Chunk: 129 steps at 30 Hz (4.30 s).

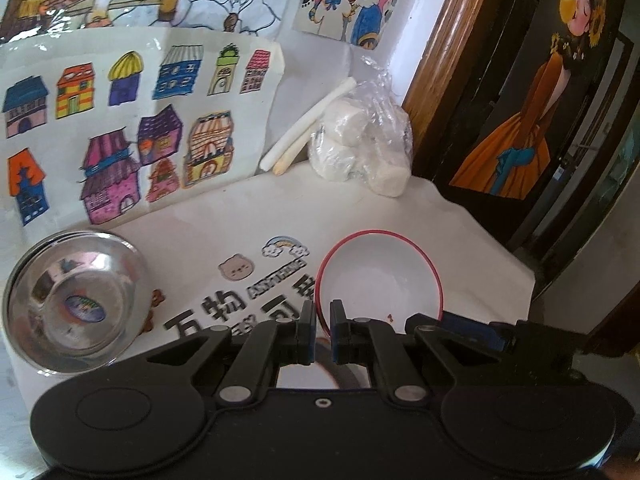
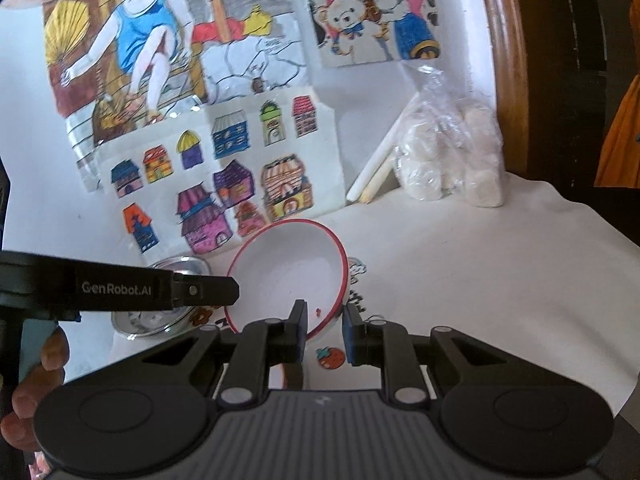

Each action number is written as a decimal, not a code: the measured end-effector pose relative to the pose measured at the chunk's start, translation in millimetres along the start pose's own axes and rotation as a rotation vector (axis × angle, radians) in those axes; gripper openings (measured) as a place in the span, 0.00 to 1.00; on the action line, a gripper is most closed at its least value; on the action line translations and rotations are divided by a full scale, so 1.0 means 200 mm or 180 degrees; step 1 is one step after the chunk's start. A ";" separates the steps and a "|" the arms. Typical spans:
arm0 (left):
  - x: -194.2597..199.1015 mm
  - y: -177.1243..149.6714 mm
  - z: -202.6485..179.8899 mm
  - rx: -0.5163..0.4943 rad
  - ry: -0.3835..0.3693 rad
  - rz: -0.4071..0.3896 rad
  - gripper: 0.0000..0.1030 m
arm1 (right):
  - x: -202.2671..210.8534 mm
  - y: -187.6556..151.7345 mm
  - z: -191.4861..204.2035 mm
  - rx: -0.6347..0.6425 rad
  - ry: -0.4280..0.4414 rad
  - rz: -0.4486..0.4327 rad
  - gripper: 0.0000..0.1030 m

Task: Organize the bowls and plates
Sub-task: 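Lower the small bowl into the larger white bowl and open both tools, then move both tools to the rim of the nested bowl stack, then close both tools on the rim of the nested bowl stack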

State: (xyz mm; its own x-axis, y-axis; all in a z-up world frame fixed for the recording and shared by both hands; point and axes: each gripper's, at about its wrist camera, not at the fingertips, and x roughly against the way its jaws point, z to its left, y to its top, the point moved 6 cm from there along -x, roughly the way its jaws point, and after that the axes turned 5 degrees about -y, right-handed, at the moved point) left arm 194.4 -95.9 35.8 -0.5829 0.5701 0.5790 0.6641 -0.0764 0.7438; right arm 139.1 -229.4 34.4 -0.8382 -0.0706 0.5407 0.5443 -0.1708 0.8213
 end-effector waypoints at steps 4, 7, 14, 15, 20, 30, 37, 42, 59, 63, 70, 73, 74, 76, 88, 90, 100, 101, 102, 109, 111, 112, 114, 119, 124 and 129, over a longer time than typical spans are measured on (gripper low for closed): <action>0.03 -0.06 0.04 0.0010 0.0042 0.0016 0.06 | -0.01 -0.03 0.05 0.0078 0.0056 0.0065 0.20; 0.05 -0.10 0.07 0.0049 0.0084 0.0012 0.07 | -0.02 -0.04 0.07 0.0130 0.0084 0.0107 0.20; 0.07 -0.18 0.10 0.0051 0.0129 0.0065 0.08 | -0.05 -0.09 0.12 0.0238 0.0130 0.0219 0.20; 0.07 -0.19 0.10 0.0042 0.0138 0.0080 0.09 | -0.06 -0.09 0.13 0.0242 0.0135 0.0237 0.20; 0.06 -0.23 0.13 0.0046 0.0171 0.0143 0.09 | -0.08 -0.12 0.15 0.0288 0.0167 0.0315 0.21; 0.05 -0.23 0.11 -0.0006 0.0119 0.0117 0.06 | -0.13 -0.14 0.23 0.0456 0.0243 0.0427 0.20; 0.04 -0.21 0.18 0.0161 0.0133 0.0103 0.10 | -0.13 -0.11 0.18 0.0422 0.0229 0.0381 0.20; 0.05 -0.19 0.19 0.0176 0.0150 0.0076 0.15 | -0.15 -0.12 0.15 0.0371 0.0216 0.0395 0.21; 0.08 -0.18 0.26 0.0288 0.0439 -0.0093 0.72 | -0.12 -0.12 0.12 0.0315 0.0150 0.0343 0.58; 0.09 -0.17 0.28 0.0304 0.0517 -0.0154 0.87 | -0.12 -0.11 0.10 0.0326 0.0090 0.0310 0.74; 0.08 -0.17 0.29 0.0311 0.0586 -0.0195 0.99 | -0.12 -0.11 0.08 0.0331 0.0029 0.0269 0.85; 0.07 -0.18 0.29 0.0339 0.0570 -0.0177 0.99 | -0.13 -0.11 0.08 0.0325 0.0008 0.0289 0.90; 0.07 -0.19 0.29 0.0347 0.0566 -0.0169 0.99 | -0.13 -0.11 0.07 0.0323 0.0000 0.0292 0.93; 0.07 -0.20 0.30 0.0381 0.0581 -0.0166 0.99 | -0.13 -0.11 0.06 0.0311 0.0003 0.0299 0.95; 0.18 -0.35 0.42 0.0698 0.0919 -0.0132 0.99 | -0.18 -0.10 0.01 0.0581 -0.0200 0.0540 1.00; 0.19 -0.38 0.44 0.0737 0.0954 -0.0118 0.99 | -0.19 -0.09 0.01 0.0686 -0.0224 0.0604 1.00; 0.20 -0.46 0.47 0.0845 0.1142 -0.0112 0.99 | -0.30 -0.02 0.07 0.1405 -0.0281 0.0855 1.00; 0.20 -0.46 0.47 0.0845 0.1151 -0.0101 0.99 | -0.32 -0.02 0.07 0.1425 -0.0237 0.0896 1.00; 0.21 -0.46 0.46 0.0835 0.1146 -0.0099 0.99 | -0.33 -0.02 0.07 0.1423 -0.0199 0.0927 1.00; 0.20 -0.46 0.43 0.0804 0.1097 0.0075 0.99 | -0.40 -0.03 0.07 0.1496 -0.0044 0.1151 1.00; 0.18 -0.45 0.42 0.0802 0.1063 0.0148 0.99 | -0.41 -0.04 0.07 0.1503 -0.0020 0.1211 1.00; 0.17 -0.45 0.41 0.0814 0.1034 0.0195 0.99 | -0.41 -0.04 0.07 0.1492 -0.0006 0.1240 1.00; 0.13 -0.45 0.41 0.0843 0.0980 0.0322 0.97 | -0.43 -0.04 0.07 0.1478 0.0012 0.1286 1.00; 0.07 -0.43 0.43 0.0894 0.0921 0.0490 0.89 | -0.46 -0.06 0.08 0.1525 0.0014 0.1387 0.99; 0.05 -0.40 0.43 0.0975 0.0808 0.0569 0.73 | -0.48 -0.08 0.10 0.1579 0.0011 0.1439 0.97; 0.04 -0.39 0.41 0.0999 0.0743 0.0548 0.56 | -0.49 -0.08 0.08 0.1542 0.0052 0.1465 0.96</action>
State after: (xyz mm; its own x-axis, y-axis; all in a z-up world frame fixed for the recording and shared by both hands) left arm 176.2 -17.9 -44.0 -0.5174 0.3676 0.7727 0.8503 0.1191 0.5127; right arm 212.8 -203.3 -29.1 -0.5151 -0.0464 0.8558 0.7972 0.3409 0.4983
